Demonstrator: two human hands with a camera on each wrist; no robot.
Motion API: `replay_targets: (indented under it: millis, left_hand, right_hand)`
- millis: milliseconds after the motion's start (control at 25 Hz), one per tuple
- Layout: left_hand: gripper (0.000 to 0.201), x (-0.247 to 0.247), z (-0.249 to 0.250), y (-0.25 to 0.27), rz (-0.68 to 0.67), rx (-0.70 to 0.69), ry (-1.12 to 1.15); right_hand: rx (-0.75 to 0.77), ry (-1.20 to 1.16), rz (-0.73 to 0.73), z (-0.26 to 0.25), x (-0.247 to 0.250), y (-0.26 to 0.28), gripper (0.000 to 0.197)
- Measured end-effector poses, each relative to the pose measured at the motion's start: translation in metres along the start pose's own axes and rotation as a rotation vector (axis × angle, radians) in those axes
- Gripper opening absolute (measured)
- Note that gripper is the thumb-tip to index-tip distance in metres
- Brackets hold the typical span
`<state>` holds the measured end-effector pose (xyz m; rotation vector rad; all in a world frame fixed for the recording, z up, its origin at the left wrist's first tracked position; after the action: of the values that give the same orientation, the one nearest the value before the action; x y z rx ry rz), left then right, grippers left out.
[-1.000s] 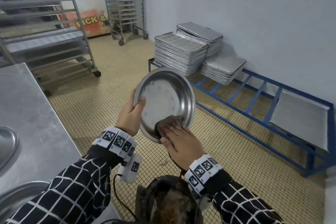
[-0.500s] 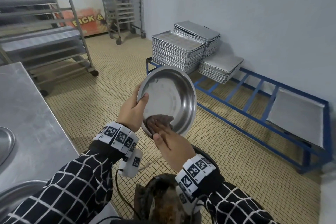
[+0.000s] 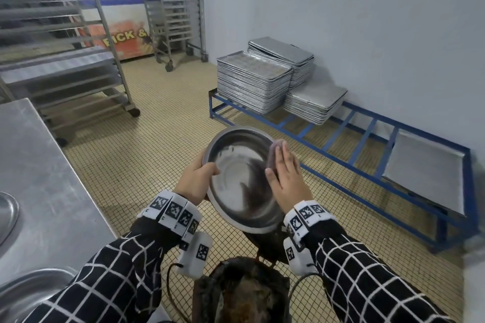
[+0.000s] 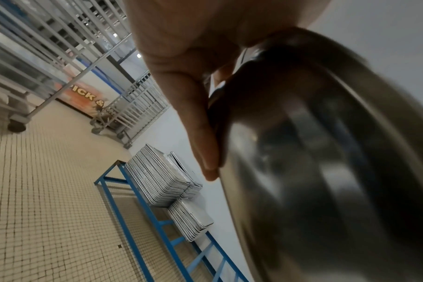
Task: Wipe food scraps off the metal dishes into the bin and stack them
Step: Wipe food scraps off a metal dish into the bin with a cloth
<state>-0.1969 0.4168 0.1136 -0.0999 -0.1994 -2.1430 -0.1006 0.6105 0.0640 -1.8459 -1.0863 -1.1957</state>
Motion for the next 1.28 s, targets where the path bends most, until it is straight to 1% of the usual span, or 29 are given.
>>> replay_targets:
  millis: [80,120,160,240,360,440,520,600,680,800,880,1000,1080,1160,1280]
  left_hand:
    - [0.025,0.000,-0.002,0.000,-0.042,0.043,0.007]
    - [0.022,0.000,-0.003,0.000,-0.053,0.062,0.011]
    - [0.021,0.000,-0.005,0.000,-0.061,0.077,0.015]
    - [0.022,0.003,-0.008,0.002,-0.092,0.091,0.021]
    - [0.017,0.003,-0.006,0.007,-0.153,0.056,0.050]
    - [0.032,0.004,-0.003,0.007,-0.123,-0.010,0.048]
    - [0.045,0.005,0.001,0.008,-0.075,-0.086,0.042]
    - [0.052,0.000,0.003,0.011,-0.065,-0.151,0.065]
    - [0.055,-0.011,0.002,0.015,-0.059,-0.173,0.060]
    - [0.061,-0.024,-0.001,0.020,0.013,-0.156,0.124]
    - [0.058,-0.021,-0.002,0.018,0.074,-0.163,0.188]
    - [0.063,-0.008,-0.002,0.012,0.133,-0.125,0.201]
    - [0.060,0.005,-0.008,0.005,0.167,-0.122,0.174]
    - [0.054,0.017,-0.012,0.000,0.194,-0.125,0.138]
    - [0.052,0.028,-0.016,-0.002,0.196,-0.115,0.073]
  right_hand:
    - [-0.083,-0.222,0.020,0.003,0.013,0.001,0.074]
    - [-0.127,-0.297,0.030,0.005,0.020,0.002,0.074]
    - [-0.164,-0.369,0.042,0.010,0.024,0.004,0.068]
    - [-0.221,-0.509,0.060,0.017,0.031,0.010,0.048]
    - [-0.261,-0.550,0.065,0.024,0.029,0.019,0.027]
    - [-0.294,-0.606,0.106,0.025,0.026,0.024,0.020]
    - [-0.374,-0.703,0.205,0.025,0.025,0.027,0.018]
    - [-0.470,-0.797,0.317,0.023,0.023,0.030,0.018]
    - [-0.510,-0.881,0.399,0.015,0.020,0.034,0.018]
    - [-0.493,-0.961,0.468,-0.002,0.018,0.039,0.015]
    - [-0.444,-0.992,0.473,-0.008,0.020,0.040,0.018]
    - [-0.366,-0.952,0.358,-0.011,0.020,0.039,0.024]
    - [-0.345,-0.884,0.290,-0.007,0.017,0.041,0.036]
    - [-0.310,-0.819,0.304,-0.002,0.014,0.046,0.043]
    - [-0.177,-0.757,0.306,-0.012,0.009,0.051,0.040]
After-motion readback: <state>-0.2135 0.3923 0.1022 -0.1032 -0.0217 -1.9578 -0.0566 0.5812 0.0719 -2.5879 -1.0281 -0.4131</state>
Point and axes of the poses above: each hand's wrist, its own y-axis away from the middle knuckle, its own x-axis out of the back of the hand, z = x × y, the point moved 3 cm from there along -y, towards the middle knuckle, and after that the axes turned 2 degrees about y, right-handed, at the moved point
